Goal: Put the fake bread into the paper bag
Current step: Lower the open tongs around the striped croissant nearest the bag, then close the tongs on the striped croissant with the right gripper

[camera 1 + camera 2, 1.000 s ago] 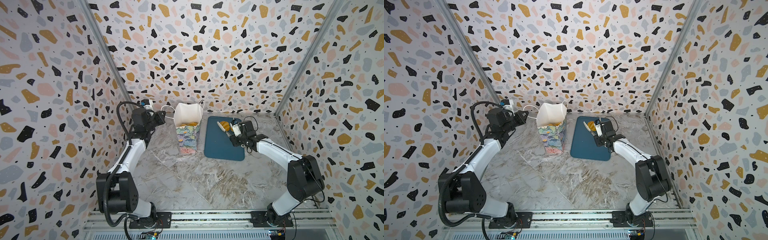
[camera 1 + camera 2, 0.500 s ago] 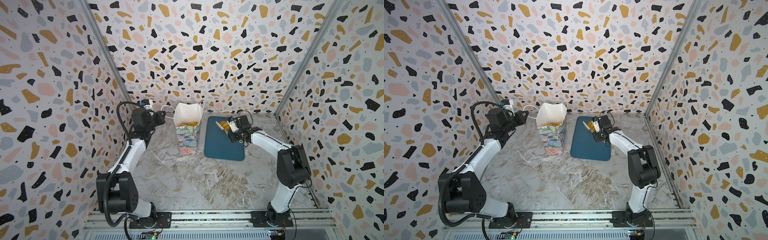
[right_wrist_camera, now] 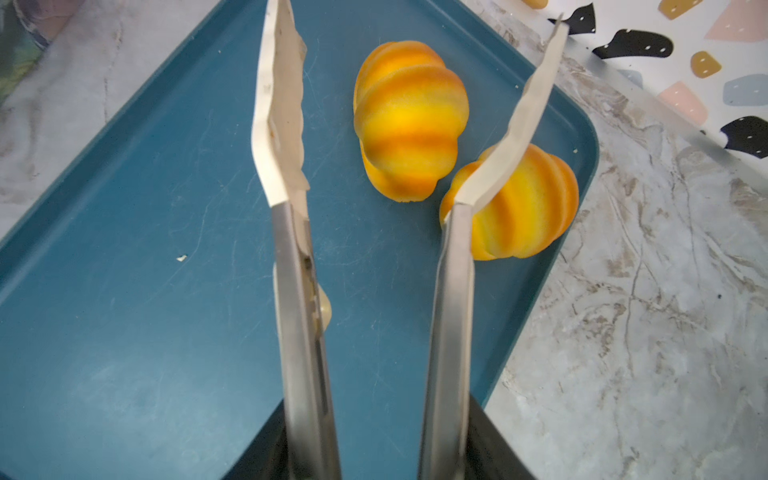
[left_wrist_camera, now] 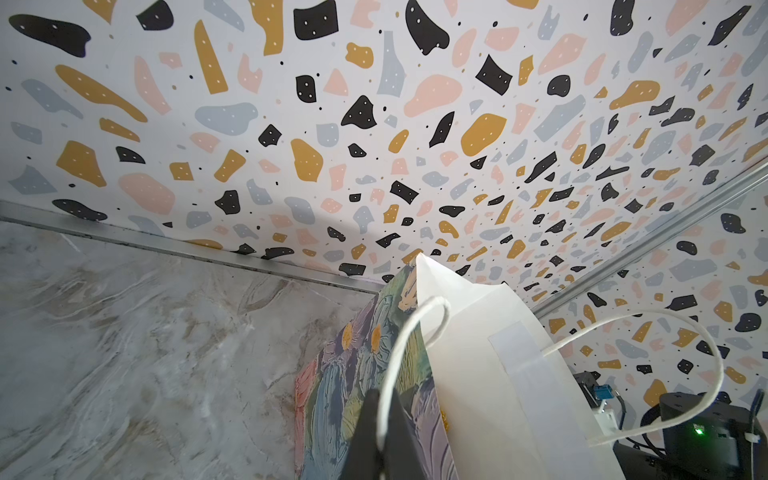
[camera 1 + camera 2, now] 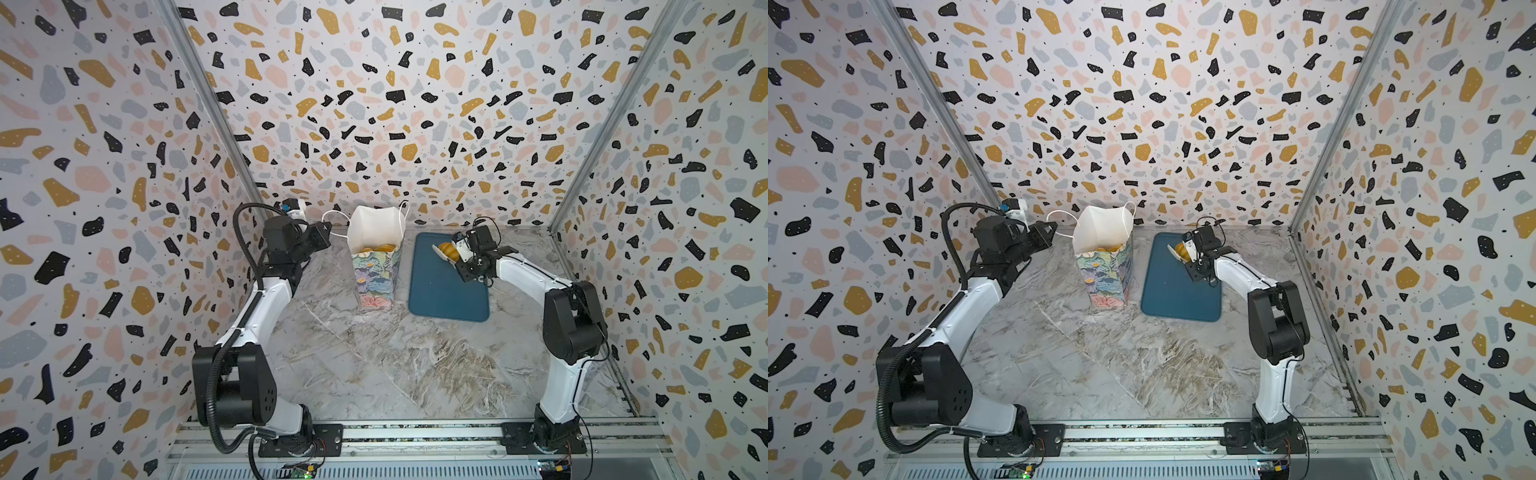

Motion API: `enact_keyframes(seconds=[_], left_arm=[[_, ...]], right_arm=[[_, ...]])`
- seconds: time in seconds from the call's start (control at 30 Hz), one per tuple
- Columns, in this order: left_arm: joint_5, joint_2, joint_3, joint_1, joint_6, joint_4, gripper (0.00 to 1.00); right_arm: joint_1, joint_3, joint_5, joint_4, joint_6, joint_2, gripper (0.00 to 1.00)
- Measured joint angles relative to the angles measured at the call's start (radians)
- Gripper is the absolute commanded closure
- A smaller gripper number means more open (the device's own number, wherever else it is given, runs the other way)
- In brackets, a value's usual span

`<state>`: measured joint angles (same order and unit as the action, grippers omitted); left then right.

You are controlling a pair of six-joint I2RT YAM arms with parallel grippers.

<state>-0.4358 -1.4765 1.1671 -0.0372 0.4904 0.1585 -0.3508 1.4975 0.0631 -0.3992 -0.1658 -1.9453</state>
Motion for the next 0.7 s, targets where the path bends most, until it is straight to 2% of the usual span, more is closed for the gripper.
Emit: enact_keyframes(seconds=[0.3,0.7], left_arm=[[0.0,0.0,0.0,0.0,0.0,0.0,1.0],[0.0,0.0,0.0,0.0,0.0,0.0,1.0]], right_arm=[[0.003,0.047,0.002,-0.043,-0.018,-0.048,0.49],[0.004,0.097,0.005,-0.064,-0.023,-0.115,0.56]])
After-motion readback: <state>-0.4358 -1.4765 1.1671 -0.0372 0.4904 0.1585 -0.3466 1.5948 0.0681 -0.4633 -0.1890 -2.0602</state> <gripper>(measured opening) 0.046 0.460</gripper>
